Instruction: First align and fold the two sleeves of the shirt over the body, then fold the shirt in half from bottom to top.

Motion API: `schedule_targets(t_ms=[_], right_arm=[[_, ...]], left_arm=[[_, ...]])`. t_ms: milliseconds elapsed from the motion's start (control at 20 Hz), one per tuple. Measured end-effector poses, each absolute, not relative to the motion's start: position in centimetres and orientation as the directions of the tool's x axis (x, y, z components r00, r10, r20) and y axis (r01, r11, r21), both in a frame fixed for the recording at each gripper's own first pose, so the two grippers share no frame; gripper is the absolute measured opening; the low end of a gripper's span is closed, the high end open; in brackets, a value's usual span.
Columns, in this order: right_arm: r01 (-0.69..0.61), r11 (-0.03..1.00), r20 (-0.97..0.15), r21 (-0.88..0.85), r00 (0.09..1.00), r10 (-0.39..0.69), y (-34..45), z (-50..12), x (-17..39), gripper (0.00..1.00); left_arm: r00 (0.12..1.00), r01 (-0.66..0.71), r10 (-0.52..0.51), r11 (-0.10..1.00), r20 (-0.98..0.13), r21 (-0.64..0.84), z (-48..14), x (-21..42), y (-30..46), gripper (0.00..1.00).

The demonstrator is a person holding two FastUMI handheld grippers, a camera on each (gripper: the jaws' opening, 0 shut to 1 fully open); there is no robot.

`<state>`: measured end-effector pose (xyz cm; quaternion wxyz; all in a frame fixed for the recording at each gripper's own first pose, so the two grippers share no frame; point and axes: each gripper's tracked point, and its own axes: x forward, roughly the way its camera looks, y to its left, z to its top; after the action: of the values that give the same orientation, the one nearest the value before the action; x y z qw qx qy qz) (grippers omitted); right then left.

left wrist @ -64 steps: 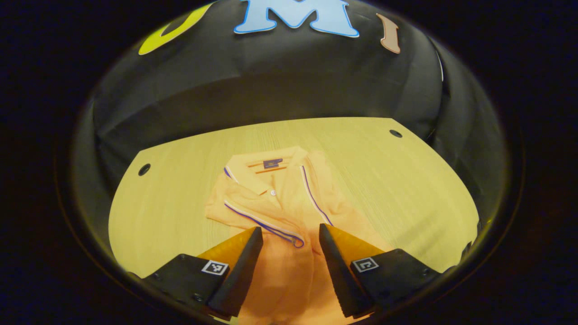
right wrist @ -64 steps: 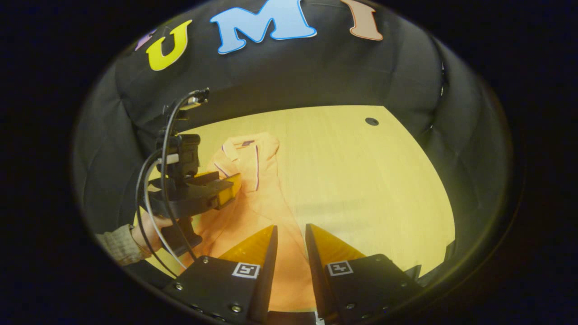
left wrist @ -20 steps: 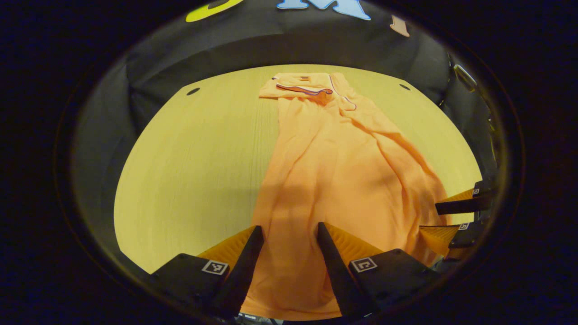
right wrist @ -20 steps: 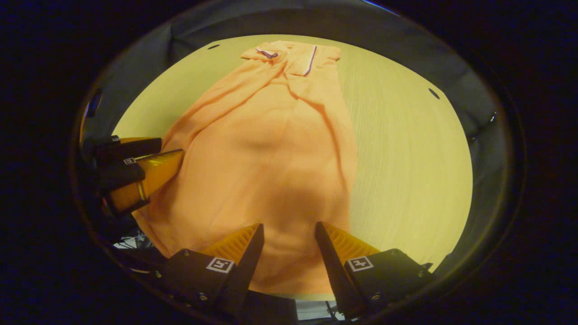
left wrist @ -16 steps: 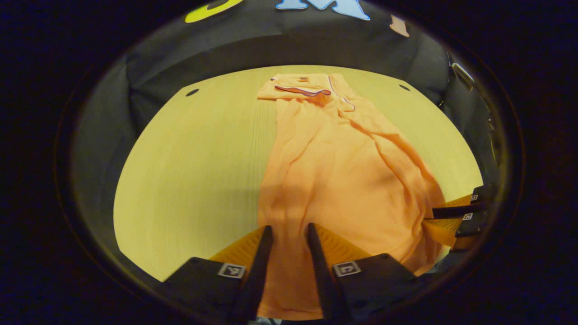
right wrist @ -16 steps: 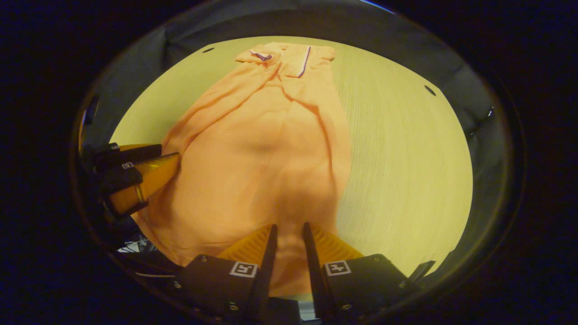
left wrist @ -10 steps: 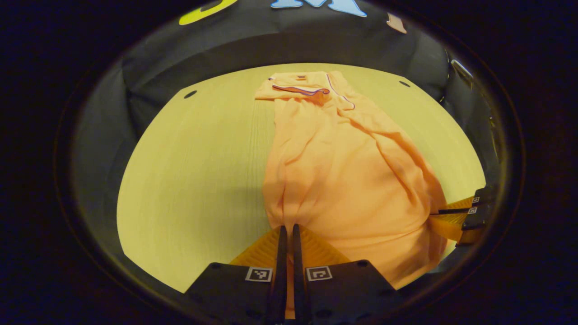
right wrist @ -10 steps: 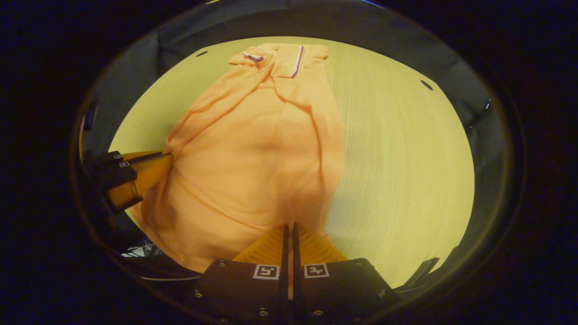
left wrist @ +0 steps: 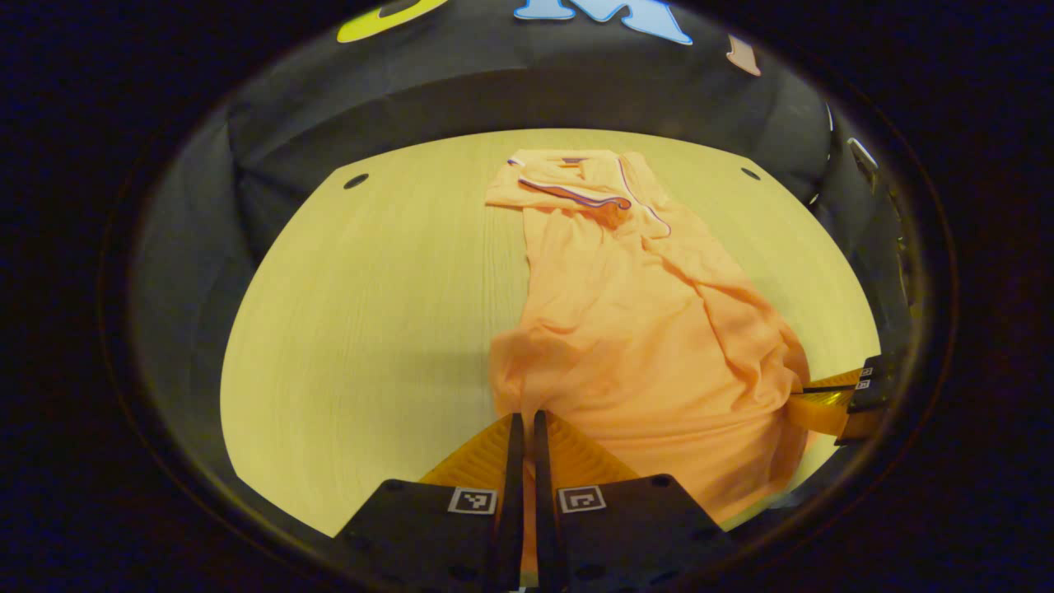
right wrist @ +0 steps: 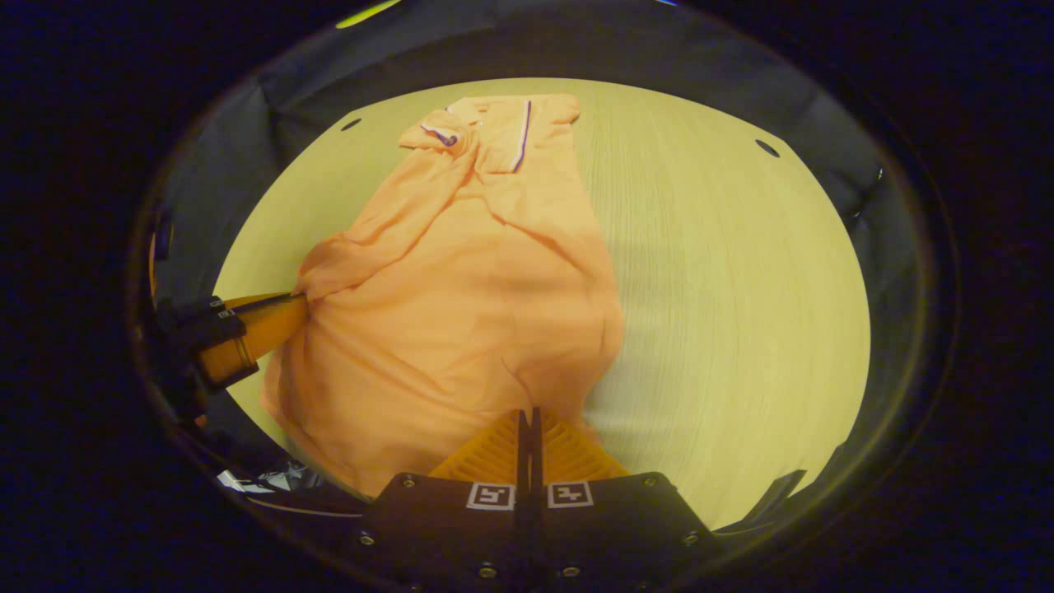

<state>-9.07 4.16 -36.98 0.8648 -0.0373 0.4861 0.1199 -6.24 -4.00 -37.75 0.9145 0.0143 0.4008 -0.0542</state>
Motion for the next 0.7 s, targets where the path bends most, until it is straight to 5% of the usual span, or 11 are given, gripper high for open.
schedule_targets(t_ms=[700], right_arm=[[-0.26, 0.965, -0.701, 0.023, 0.685, 0.201, 5.7, -27.7, 8.0, 0.0]], left_arm=[[0.795, 0.043, -0.082, 0.996, -0.601, -0.079, -29.5, 10.9, -3.3, 0.13]])
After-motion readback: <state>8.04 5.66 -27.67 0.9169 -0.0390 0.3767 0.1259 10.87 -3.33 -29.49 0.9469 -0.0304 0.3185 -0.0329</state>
